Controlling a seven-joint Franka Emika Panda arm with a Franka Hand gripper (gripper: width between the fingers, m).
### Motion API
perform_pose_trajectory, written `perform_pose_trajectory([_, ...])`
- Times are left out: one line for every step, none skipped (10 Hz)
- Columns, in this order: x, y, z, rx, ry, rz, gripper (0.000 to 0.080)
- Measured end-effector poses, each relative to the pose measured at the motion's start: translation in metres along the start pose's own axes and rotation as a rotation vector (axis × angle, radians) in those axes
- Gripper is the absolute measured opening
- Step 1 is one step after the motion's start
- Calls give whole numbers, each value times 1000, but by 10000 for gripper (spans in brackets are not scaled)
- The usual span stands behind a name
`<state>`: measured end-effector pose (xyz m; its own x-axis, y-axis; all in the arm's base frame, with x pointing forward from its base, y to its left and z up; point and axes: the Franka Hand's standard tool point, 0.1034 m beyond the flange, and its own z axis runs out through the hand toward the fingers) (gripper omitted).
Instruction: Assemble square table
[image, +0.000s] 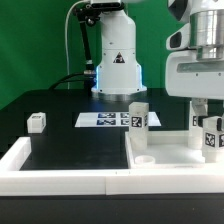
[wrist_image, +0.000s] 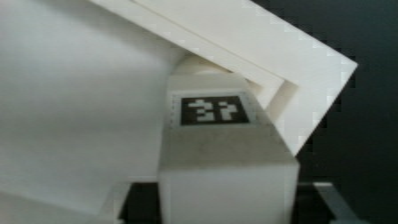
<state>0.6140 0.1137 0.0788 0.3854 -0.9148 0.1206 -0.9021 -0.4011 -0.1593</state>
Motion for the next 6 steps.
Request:
perform_pose_trajectory([0, 0, 0, -5, -4, 32, 294])
perform_pose_trajectory([1, 1, 0, -5, -10, 77, 295])
perform_pose_trajectory([1, 1, 0, -4, -13, 89, 295])
perform_pose_trajectory([-1, 0, 0, -2, -21, 137, 397])
perform_pose_trajectory([-2, 0, 0, -2, -22, 120, 532])
perform_pose_trajectory([-1, 1, 0, -2, -22, 87, 532])
